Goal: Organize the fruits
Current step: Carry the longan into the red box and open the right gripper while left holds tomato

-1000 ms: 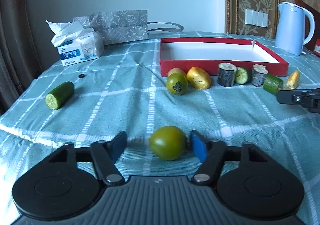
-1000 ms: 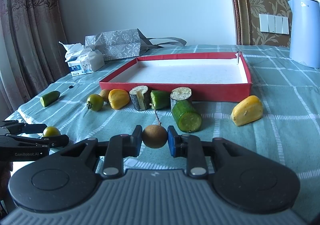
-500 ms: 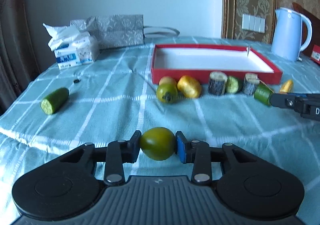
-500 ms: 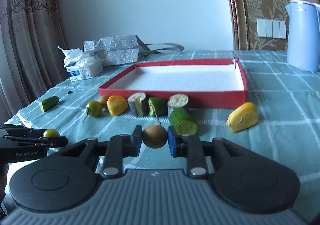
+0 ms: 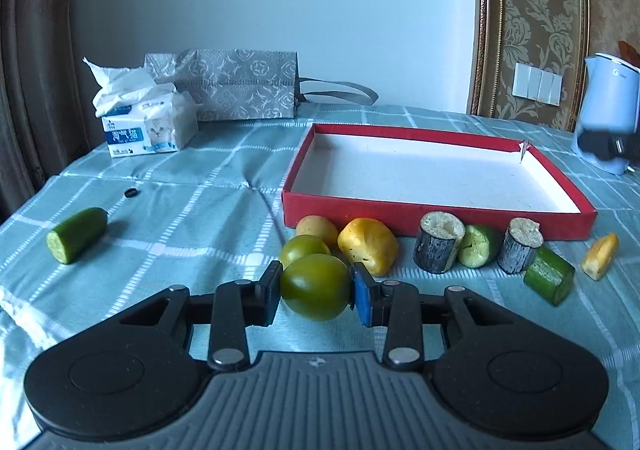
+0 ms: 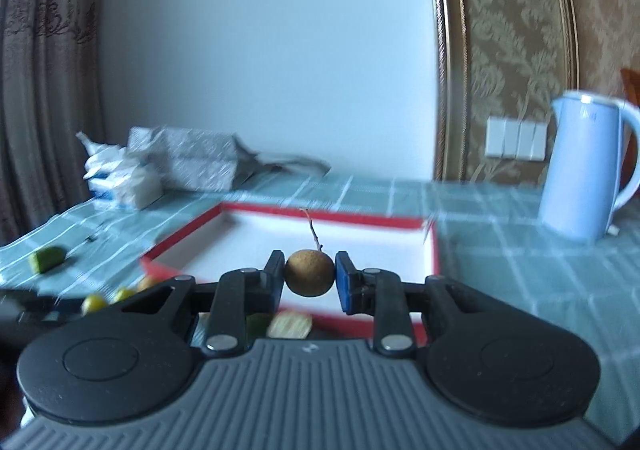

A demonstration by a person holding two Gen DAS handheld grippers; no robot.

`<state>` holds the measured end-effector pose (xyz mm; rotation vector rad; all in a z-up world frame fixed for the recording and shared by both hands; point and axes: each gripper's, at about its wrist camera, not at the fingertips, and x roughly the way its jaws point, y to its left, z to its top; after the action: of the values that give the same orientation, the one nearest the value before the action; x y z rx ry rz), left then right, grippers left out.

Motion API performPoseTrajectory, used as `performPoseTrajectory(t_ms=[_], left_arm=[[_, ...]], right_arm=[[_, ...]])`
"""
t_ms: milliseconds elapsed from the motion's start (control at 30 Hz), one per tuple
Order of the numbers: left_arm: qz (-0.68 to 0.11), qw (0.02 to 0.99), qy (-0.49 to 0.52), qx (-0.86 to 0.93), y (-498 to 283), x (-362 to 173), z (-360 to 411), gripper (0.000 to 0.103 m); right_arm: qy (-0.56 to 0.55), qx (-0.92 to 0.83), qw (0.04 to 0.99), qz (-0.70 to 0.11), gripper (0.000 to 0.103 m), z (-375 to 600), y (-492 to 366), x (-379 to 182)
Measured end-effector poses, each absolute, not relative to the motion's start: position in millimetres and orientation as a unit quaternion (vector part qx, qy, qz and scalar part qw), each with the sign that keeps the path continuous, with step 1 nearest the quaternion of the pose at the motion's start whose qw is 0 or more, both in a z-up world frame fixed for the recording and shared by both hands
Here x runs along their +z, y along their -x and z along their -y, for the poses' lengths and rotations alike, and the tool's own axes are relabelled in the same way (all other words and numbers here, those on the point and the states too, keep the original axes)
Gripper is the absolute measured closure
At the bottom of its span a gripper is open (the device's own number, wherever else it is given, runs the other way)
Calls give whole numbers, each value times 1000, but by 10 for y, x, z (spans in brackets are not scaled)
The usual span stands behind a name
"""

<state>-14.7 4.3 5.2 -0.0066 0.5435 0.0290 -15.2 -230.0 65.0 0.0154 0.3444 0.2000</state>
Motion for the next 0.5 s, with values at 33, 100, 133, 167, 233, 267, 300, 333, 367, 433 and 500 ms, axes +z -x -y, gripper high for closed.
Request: performPoseTrajectory(t_ms=[33, 100, 133, 167, 233, 267, 300, 333, 367, 433, 500], left_arm=[[-269, 963, 3, 17, 136, 33, -43, 67], [-270, 963, 7, 19, 120, 8, -61, 67], [-271, 962, 10, 21, 110, 0, -73, 67], [-270, 962, 11, 24, 103, -7, -81, 67], [-271, 962, 15, 25, 101, -14, -101, 67], [-270, 962, 17, 25, 99, -14, -107, 67], [-270, 962, 17, 26, 99, -18, -108, 67], [-270, 963, 15, 27, 96, -23, -108, 67], [-270, 962, 15, 27, 93, -28, -107, 67], [-270, 962, 16, 25, 93, -30, -109, 67], [-270, 962, 14, 24, 93, -35, -101, 67]], right_arm=[[-11, 93, 981, -169, 78, 2336, 66, 674], [-13, 78, 983, -168, 78, 2360, -112, 700], [-19, 73, 983, -170, 78, 2374, -209, 701], [-26, 67, 982, -176, 78, 2392, -309, 690], [-36, 58, 980, -189, 78, 2412, -501, 648], [-36, 50, 979, -193, 78, 2412, -572, 611], [-33, 43, 979, -197, 78, 2405, -645, 576], [-32, 39, 978, -203, 78, 2395, -718, 541], [-34, 36, 977, -210, 78, 2388, -786, 506], [-34, 30, 974, -222, 78, 2378, -914, 446], [-34, 24, 971, -233, 78, 2376, -1014, 373]])
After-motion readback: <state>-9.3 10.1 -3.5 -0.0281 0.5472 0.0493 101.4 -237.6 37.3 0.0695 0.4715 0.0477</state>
